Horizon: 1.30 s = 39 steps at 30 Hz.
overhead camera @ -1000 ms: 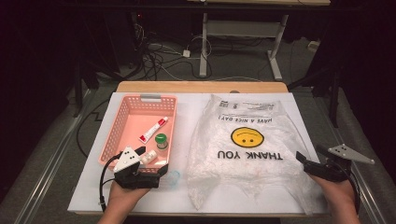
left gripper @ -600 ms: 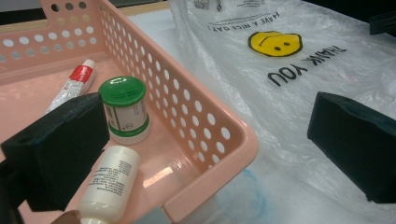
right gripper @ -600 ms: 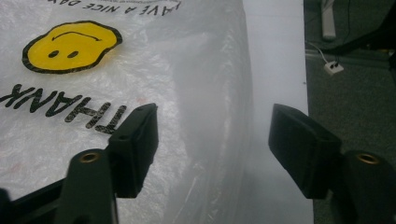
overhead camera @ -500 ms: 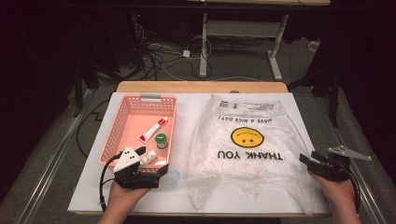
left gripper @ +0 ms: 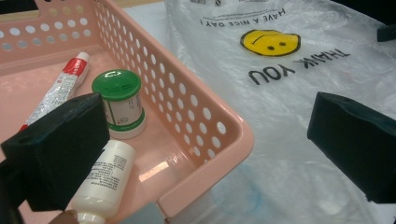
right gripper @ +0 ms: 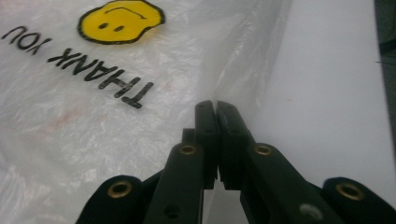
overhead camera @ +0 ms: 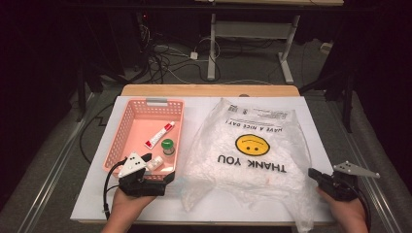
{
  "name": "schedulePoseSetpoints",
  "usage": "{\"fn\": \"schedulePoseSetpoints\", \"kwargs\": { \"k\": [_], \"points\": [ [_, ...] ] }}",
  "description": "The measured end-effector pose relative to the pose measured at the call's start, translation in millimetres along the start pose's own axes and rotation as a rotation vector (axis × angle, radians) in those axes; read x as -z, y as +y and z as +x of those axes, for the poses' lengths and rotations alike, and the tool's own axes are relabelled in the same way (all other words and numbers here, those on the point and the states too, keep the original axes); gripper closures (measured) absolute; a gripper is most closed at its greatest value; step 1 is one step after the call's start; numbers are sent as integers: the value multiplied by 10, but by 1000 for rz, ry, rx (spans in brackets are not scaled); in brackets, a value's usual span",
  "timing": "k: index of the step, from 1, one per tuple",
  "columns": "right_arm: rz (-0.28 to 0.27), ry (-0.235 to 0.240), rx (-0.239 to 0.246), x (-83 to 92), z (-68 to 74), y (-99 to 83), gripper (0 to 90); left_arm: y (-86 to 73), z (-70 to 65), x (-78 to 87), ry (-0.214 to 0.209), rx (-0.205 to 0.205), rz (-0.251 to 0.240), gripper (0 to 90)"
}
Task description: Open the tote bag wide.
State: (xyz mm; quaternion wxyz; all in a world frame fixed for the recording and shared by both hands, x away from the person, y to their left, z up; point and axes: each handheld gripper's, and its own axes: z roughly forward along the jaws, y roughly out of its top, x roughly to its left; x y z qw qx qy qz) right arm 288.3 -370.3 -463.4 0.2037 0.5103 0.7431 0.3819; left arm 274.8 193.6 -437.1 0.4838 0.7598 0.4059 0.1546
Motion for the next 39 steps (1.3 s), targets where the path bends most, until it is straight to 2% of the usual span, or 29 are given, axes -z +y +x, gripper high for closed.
{"fn": "schedulePoseSetpoints", "kwargs": {
  "k": [2, 3, 5, 8, 9, 10, 11, 12, 13, 14, 15, 17, 19, 21, 23, 24, 25, 26, 27, 28, 29, 30, 31, 32, 34, 35, 37, 39],
  "points": [
    [5, 18, 26, 66, 105, -44, 895, 2, -5, 6, 0, -2, 2, 0],
    [5, 18, 26, 66, 105, -44, 895, 3, -11, 14, 4, -4, 3, 0],
    [19, 57, 50, 149, 214, -112, 899, 4, -20, 37, 21, -8, 9, 0],
    [22, 68, 51, 195, 250, -159, 857, 14, -17, 40, -6, 10, 8, 0],
    [26, 73, 50, 210, 259, -183, 811, 15, -20, 40, -7, 8, 4, 0],
    [20, 79, 48, 248, 256, -212, 723, 13, -24, 40, -3, 5, -1, 0],
    [20, 79, 48, 248, 256, -212, 723, 7, -27, 40, -4, 2, -10, 0],
    [-7, 69, 36, 293, 229, -200, 634, 5, -28, 39, -8, 3, -12, 0],
    [-7, 69, 36, 293, 229, -200, 634, 6, -30, 38, -12, 5, -11, 0],
    [-29, 63, 27, 312, 214, -183, 605, 9, -31, 38, -14, 8, -10, 0],
    [-71, 42, 40, 311, 188, -146, 555, 10, -31, 38, -17, 14, -11, 0],
    [-83, 34, 48, 278, 171, -117, 539, 17, -20, 31, -34, 30, -7, 0],
    [-81, 31, 36, 112, 49, 38, 487, 20, -14, 15, -35, 35, 2, 0],
    [-90, 29, 26, 64, -1, 99, 479, 20, -14, 6, -35, 39, 3, 0],
    [-93, 6, 24, -37, -89, 235, 446, 23, -22, -4, -39, 22, 11, 0],
    [-98, -6, -2, -152, -185, 367, 428, 27, -28, -8, -34, 8, 17, 0],
    [-98, -6, -2, -152, -185, 367, 428, 31, -33, -10, -25, 2, 19, 0],
    [-88, -20, -14, -298, -265, 476, 410, 34, -34, -8, -21, 5, 15, 0],
    [-88, -20, -14, -298, -265, 476, 410, 36, -29, -5, -26, 7, 13, 0],
    [-63, -38, -8, -436, -322, 584, 396, 37, -26, -4, -28, 6, 14, 0],
    [-63, -38, -8, -436, -322, 584, 396, 34, -26, -3, -18, 3, 15, 0],
    [-60, -45, -23, -535, -364, 686, 382, 32, -20, 0, -19, 2, 18, 0],
    [-60, -45, -23, -535, -364, 686, 382, 32, -13, 3, -14, 3, 20, 0],
    [-51, -47, -29, -642, -414, 771, 371, 34, -9, 7, -4, 4, 21, 0],
    [-49, -52, -37, -700, -450, 802, 365, 42, 2, 11, -13, 5, 24, 0],
    [-19, -50, -58, -825, -538, 855, 326, 45, 6, 13, -12, 6, 27, 0],
    [-7, -44, -67, -882, -571, 873, 321, 42, 13, 22, -16, 20, 14, 0],
    [51, -42, -67, -1058, -615, 932, 272, 44, 20, 34, -16, 27, 4, 0]
  ]
}}
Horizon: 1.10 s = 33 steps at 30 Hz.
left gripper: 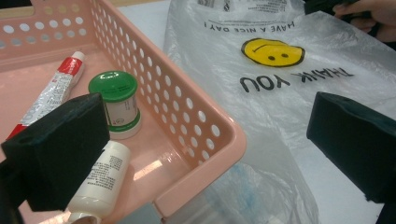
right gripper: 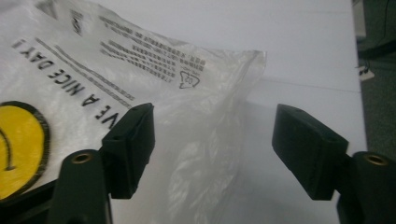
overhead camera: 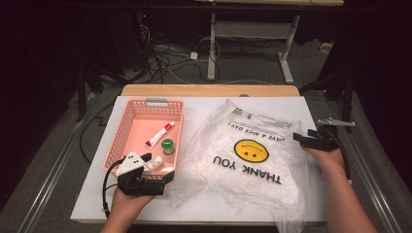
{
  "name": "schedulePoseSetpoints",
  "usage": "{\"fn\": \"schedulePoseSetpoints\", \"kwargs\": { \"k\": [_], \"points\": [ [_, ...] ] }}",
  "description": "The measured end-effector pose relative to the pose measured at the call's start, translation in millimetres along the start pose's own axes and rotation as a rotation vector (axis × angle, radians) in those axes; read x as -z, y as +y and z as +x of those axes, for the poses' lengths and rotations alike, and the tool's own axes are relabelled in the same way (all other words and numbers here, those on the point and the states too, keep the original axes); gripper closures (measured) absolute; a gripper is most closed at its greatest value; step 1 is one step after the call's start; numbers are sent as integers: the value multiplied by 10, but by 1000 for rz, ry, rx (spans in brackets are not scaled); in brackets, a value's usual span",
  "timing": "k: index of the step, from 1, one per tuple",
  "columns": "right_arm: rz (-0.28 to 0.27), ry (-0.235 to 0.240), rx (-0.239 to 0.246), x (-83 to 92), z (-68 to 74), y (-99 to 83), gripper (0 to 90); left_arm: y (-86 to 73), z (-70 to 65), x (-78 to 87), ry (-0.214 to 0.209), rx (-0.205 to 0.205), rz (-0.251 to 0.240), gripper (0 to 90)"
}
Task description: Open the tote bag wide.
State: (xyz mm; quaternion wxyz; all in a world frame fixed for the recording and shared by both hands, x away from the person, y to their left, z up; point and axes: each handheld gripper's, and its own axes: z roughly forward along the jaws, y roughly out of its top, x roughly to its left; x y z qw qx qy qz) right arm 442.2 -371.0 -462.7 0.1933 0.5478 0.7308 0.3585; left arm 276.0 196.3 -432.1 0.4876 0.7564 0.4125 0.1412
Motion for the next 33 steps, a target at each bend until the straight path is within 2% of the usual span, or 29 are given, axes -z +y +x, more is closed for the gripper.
{"fn": "schedulePoseSetpoints", "kwargs": {
  "k": [3, 8, 10, 11, 12, 13, 14, 15, 16, 17, 22, 23, 24, 28, 29, 32, 33],
  "points": [
    [25, 5, 1, -98, -12, 25, 264, -4, 1, 9, 1, -1, -8, 0],
    [73, 22, 39, -232, 4, -11, 306, -17, -5, -4, -1, -1, 1, 0],
    [69, 54, 56, -215, 13, -24, 433, -15, -13, -1, -1, -3, -3, 0],
    [74, 70, 101, -200, 49, -45, 511, -14, -16, -4, -1, -3, -3, 0],
    [74, 70, 101, -200, 49, -45, 511, -15, -19, -8, -1, -1, -3, 0],
    [69, 94, 128, -187, 76, -69, 682, -16, -21, -13, -1, 0, -3, 0],
    [69, 94, 128, -187, 76, -69, 682, -18, -21, -19, -2, -2, 0, 0],
    [80, 137, 138, -181, 110, -81, 800, -19, -22, -27, -3, -4, 3, 0],
    [80, 137, 138, -181, 110, -81, 800, -22, -22, -34, -1, -4, 4, 0],
    [78, 142, 168, -177, 156, -95, 890, -25, -21, -39, 2, -5, 4, 0],
    [69, 126, 165, -158, 176, -91, 900, -26, -30, -41, 1, -8, 3, 0],
    [43, 120, 136, -134, 141, -70, 900, -26, -32, -39, 0, -8, 2, 0],
    [43, 120, 136, -134, 141, -70, 900, -25, -35, -38, -2, -7, 1, 0],
    [-3, 69, 87, -73, -3, -26, 900, -26, -38, -41, -7, -11, 2, 0],
    [-3, 69, 87, -73, -3, -26, 900, -27, -35, -43, -8, -13, 4, 0],
    [-37, 14, 43, -19, -197, 9, 900, -29, -25, -51, -11, -14, 5, 0],
    [-37, 14, 43, -19, -197, 9, 900, -29, -21, -53, -11, -14, 4, 0]
  ]
}}
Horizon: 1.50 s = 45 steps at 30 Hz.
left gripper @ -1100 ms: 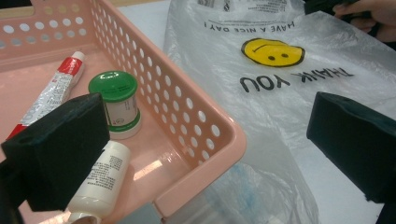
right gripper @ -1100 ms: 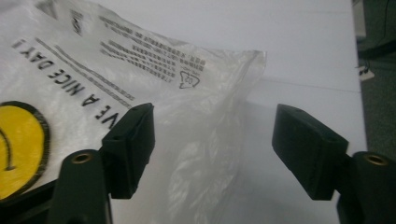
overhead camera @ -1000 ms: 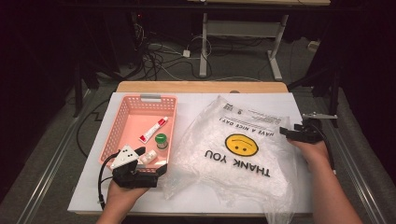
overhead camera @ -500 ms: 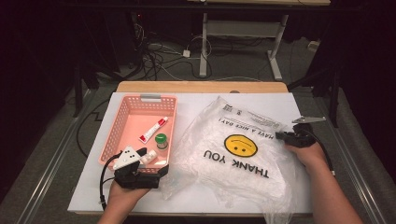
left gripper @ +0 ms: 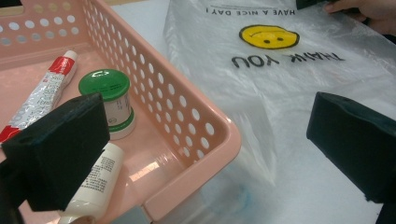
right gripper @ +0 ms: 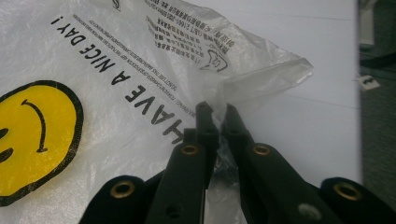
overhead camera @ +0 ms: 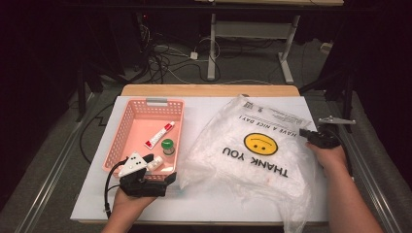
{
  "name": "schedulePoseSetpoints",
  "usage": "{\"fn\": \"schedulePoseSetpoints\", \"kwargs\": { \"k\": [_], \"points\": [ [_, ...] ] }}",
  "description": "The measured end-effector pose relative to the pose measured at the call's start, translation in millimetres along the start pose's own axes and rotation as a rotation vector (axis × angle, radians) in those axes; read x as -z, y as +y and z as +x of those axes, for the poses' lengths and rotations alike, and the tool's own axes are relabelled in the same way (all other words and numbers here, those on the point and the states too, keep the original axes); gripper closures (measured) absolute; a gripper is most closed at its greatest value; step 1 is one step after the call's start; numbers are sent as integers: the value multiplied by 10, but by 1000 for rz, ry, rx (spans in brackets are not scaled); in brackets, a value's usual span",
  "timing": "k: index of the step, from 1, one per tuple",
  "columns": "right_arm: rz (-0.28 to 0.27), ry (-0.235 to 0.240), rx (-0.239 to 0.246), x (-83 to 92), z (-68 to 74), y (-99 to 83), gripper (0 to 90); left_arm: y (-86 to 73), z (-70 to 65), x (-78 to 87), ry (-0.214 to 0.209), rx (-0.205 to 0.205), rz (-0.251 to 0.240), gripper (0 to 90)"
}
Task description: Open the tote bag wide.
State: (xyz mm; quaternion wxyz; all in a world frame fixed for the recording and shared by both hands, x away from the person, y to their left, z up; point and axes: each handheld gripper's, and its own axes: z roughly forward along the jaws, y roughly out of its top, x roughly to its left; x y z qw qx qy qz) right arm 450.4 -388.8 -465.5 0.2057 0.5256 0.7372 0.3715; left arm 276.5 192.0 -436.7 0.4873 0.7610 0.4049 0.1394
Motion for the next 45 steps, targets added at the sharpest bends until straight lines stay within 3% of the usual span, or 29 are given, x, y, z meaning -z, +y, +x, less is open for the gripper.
{"fn": "schedulePoseSetpoints", "kwargs": {
  "k": [5, 6, 7, 9, 12, 15, 22, 26, 29, 32, 38, 45],
  "points": [
    [-43, -80, -66, 93, -232, 27, 900, 4, 6, 1, -4, 2, -11, 0],
    [-65, -127, -96, 157, -322, 13, 900, 4, 6, 0, -4, 0, -10, 0],
    [-65, -127, -96, 157, -322, 13, 900, 5, 6, -6, 0, -5, -8, 0],
    [-86, -177, -122, 260, -400, -21, 900, 6, 10, -8, 8, -11, -3, 0],
    [-122, -211, -136, 449, -502, -149, 900, 4, 16, 1, 11, -8, -8, 0],
    [-122, -221, -126, 523, -501, -233, 900, 8, 20, -11, 12, -12, -4, 0],
    [-113, -214, -73, 692, -244, -507, 888, 24, 3, -22, 9, -23, -8, 0],
    [-89, -193, -33, 745, -99, -686, 788, 23, -1, -20, 5, -28, -5, 0],
    [-64, -150, -19, 769, 10, -776, 695, 31, 12, -27, 1, -23, -5, 0],
    [-58, -149, 12, 803, 74, -789, 652, 37, 12, -37, -3, -24, -1, 0],
    [-62, -113, 17, 853, 127, -804, 642, 43, 16, -30, -2, -32, 1, 0],
    [-56, -70, 28, 777, 217, -714, 581, 53, 28, -17, 13, -25, -5, 0]
  ]
}}
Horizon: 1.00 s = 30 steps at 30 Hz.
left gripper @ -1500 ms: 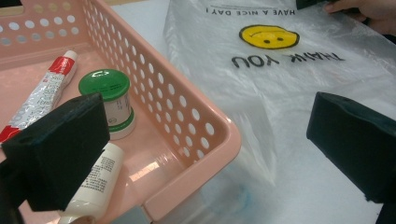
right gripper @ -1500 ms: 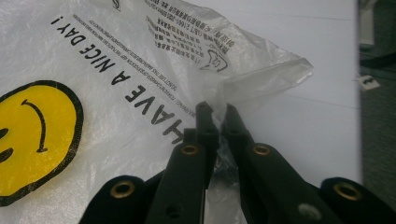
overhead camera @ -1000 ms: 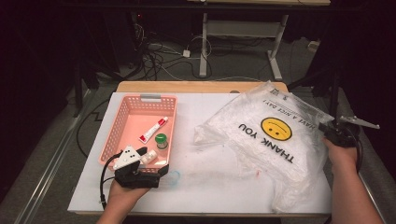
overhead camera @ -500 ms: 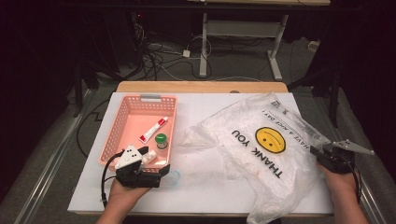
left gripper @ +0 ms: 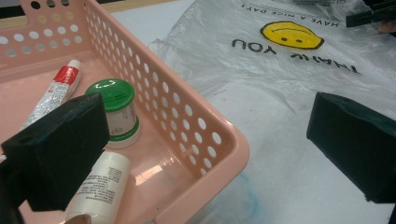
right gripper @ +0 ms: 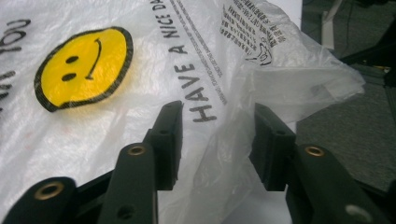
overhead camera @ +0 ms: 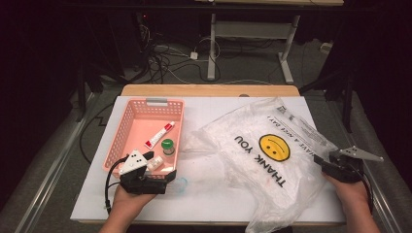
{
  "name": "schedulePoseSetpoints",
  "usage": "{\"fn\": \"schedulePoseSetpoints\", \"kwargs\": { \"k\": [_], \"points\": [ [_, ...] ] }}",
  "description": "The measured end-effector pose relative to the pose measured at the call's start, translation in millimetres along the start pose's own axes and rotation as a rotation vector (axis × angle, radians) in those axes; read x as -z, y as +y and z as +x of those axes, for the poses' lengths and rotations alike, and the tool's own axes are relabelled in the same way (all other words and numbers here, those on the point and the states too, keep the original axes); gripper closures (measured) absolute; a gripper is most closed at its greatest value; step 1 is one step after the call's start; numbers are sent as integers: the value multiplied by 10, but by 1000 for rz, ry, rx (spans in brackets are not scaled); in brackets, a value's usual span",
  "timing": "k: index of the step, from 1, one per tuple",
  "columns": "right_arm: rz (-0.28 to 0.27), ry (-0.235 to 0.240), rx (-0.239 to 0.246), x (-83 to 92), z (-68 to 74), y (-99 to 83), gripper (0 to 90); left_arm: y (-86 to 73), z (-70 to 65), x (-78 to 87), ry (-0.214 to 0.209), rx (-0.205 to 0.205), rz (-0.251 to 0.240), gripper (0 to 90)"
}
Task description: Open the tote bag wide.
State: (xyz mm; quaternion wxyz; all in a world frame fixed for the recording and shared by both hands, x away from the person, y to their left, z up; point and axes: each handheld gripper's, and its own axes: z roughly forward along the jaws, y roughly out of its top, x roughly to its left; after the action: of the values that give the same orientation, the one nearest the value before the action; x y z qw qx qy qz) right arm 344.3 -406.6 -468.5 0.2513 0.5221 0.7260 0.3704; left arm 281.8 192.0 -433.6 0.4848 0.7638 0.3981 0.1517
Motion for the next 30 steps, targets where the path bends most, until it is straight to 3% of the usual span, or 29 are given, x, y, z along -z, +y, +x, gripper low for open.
{"fn": "schedulePoseSetpoints", "kwargs": {
  "k": [5, 9, 15, 17, 21, 25, 30],
  "points": [
    [5, 17, -1, 24, 8, -24, 497, 7, -17, 1, 37, -28, 2, 0],
    [-22, 42, -44, 167, -47, -84, 461, 28, -41, -16, 22, -64, 33, 0],
    [-53, 26, -39, 391, -5, -188, 403, 28, -46, -36, -5, -44, 38, 0],
    [-70, 43, -33, 482, 45, -225, 374, 39, -37, -35, -6, -35, 31, 0],
    [-78, 60, -14, 529, 120, -249, 329, 53, -3, -25, -8, -6, 12, 0],
    [-83, 108, -7, 544, 239, -254, 229, 53, 62, 0, -30, 39, -2, 0],
    [-92, 145, 33, 514, 404, -205, 140, 56, 63, -14, -20, 11, 15, 0]
  ]
}}
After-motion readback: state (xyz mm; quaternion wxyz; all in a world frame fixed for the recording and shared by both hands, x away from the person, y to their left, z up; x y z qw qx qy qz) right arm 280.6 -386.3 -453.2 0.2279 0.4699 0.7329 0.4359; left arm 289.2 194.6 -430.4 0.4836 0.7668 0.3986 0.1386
